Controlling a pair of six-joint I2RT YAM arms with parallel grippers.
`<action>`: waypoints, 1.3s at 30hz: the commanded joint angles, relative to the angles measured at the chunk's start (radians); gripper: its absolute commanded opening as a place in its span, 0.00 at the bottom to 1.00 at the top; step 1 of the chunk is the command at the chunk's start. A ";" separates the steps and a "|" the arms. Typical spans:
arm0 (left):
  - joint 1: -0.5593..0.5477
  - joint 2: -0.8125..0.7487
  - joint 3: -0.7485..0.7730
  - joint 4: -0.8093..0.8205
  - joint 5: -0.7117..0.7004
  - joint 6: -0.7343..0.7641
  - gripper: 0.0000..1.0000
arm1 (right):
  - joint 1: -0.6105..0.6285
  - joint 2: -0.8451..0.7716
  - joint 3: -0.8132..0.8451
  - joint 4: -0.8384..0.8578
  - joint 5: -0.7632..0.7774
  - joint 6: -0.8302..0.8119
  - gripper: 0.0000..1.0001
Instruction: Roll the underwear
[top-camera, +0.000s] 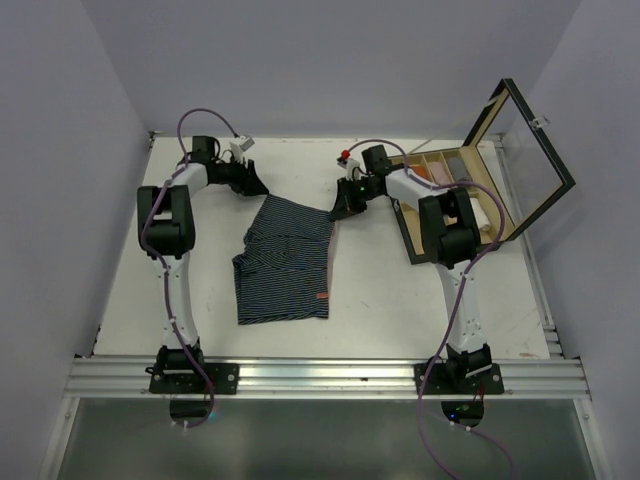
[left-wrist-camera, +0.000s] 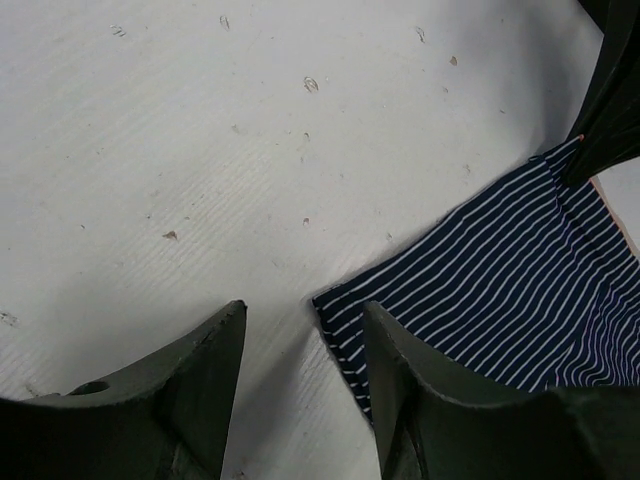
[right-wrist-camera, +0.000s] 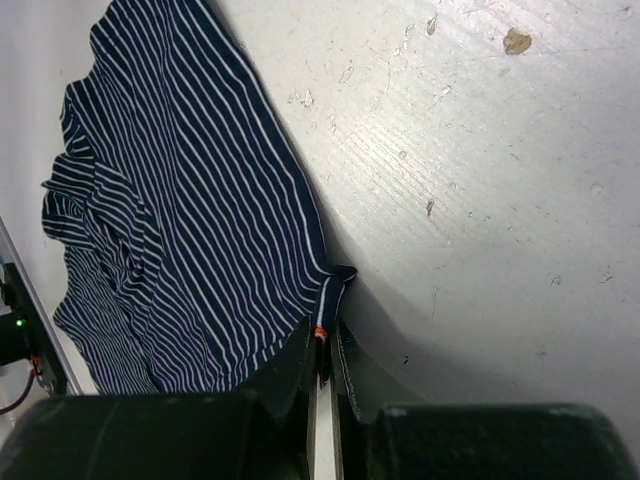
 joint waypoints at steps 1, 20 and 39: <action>-0.002 0.039 0.027 0.015 0.017 -0.029 0.54 | 0.000 0.019 0.009 0.012 -0.042 -0.018 0.08; -0.023 0.118 0.132 -0.190 0.003 0.071 0.45 | -0.021 0.054 0.034 -0.017 0.050 0.003 0.31; -0.066 0.158 0.218 -0.356 -0.031 0.161 0.38 | -0.028 0.062 0.039 -0.042 0.012 -0.003 0.24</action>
